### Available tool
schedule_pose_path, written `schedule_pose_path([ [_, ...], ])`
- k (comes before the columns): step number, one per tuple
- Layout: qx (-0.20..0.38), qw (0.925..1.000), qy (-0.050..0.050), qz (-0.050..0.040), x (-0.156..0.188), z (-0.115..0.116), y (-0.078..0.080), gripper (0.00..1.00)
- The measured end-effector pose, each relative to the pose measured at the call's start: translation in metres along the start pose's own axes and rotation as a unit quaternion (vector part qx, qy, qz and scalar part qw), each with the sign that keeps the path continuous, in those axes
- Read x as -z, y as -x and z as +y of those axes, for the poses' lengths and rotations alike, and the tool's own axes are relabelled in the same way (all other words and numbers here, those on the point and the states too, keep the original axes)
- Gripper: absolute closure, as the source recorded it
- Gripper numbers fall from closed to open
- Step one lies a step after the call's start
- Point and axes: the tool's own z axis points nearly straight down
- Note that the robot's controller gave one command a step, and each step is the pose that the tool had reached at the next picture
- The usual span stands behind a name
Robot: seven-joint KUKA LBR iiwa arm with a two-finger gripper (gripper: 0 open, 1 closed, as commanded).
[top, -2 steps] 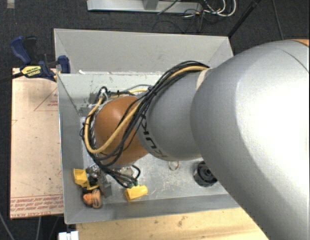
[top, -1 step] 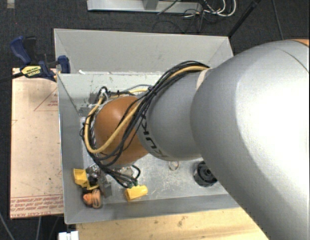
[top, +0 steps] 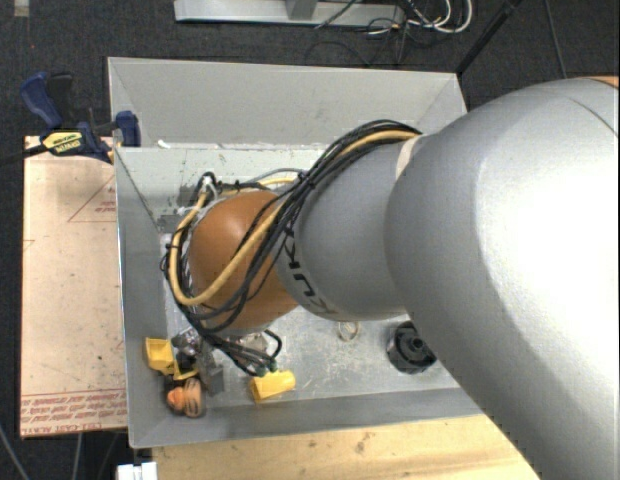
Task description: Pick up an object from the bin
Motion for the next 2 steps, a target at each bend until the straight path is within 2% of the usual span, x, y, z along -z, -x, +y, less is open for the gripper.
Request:
schedule_pose_path([
  [1, 0.000, 1.0000, 0.002, 0.0047, 0.021, 0.001, -0.002, 1.00],
  [2, 0.001, 1.0000, 0.002, 0.0041, 0.044, 0.002, -0.001, 1.00],
])
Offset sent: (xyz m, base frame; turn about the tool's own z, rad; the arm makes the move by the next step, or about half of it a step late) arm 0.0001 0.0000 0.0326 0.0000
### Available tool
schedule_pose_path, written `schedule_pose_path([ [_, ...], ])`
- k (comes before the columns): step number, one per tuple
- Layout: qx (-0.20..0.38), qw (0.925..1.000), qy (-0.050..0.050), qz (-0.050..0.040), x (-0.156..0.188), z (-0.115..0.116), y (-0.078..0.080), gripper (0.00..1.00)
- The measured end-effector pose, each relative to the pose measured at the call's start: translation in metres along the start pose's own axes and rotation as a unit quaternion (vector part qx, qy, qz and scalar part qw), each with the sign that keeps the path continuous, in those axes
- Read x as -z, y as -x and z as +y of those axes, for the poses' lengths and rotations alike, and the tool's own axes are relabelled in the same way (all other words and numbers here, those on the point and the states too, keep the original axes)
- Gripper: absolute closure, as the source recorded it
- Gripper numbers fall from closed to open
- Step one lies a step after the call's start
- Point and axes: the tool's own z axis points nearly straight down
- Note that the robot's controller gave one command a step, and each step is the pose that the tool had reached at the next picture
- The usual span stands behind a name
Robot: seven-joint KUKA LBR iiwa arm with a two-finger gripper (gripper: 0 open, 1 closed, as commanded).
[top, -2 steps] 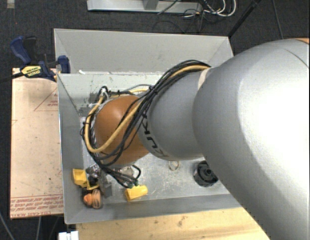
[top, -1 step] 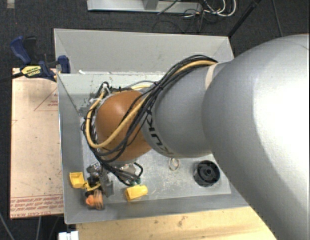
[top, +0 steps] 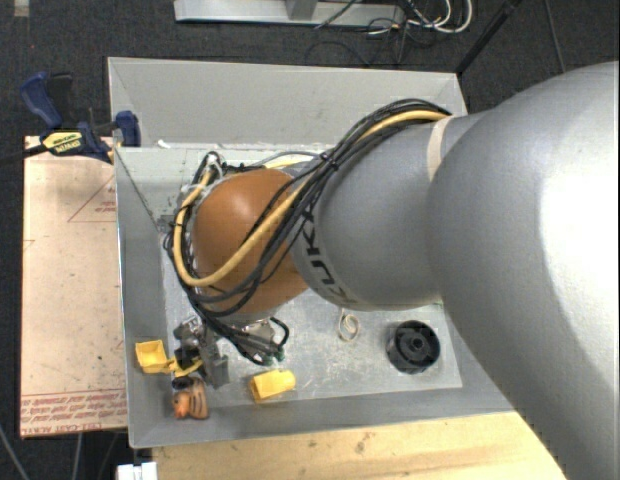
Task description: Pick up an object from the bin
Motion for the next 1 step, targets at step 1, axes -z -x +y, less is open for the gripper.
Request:
schedule_pose_path([
  [1, 0.000, 1.0000, 0.000, -0.0026, 0.0168, 0.0005, 0.0012, 1.00],
])
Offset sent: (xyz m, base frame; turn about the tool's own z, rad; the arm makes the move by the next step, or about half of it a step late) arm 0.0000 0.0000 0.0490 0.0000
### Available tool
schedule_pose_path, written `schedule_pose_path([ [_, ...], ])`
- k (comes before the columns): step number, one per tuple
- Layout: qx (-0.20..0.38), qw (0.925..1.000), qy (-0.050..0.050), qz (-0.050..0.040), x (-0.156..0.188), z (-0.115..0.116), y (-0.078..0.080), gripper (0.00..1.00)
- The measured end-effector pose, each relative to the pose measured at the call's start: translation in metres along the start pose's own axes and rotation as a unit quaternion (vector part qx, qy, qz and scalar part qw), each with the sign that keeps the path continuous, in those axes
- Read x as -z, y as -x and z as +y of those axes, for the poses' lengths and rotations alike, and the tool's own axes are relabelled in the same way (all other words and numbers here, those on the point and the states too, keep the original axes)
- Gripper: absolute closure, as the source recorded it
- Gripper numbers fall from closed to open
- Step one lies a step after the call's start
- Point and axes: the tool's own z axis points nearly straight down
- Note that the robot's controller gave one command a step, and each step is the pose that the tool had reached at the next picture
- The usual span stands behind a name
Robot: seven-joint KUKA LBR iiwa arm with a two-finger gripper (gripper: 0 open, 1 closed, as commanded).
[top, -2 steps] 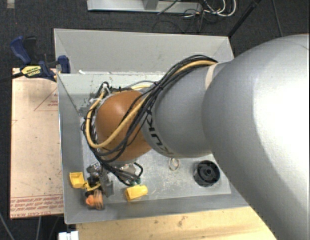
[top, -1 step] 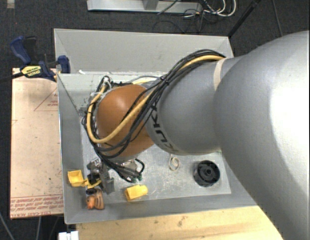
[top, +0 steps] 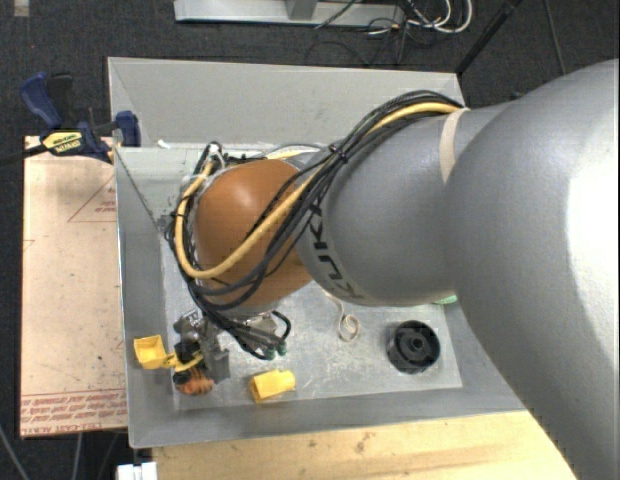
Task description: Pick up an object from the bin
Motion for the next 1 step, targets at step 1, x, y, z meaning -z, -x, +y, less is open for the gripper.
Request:
schedule_pose_path([
  [1, 0.000, 1.0000, 0.000, -0.0005, 0.0100, 0.0001, 0.0003, 1.00],
])
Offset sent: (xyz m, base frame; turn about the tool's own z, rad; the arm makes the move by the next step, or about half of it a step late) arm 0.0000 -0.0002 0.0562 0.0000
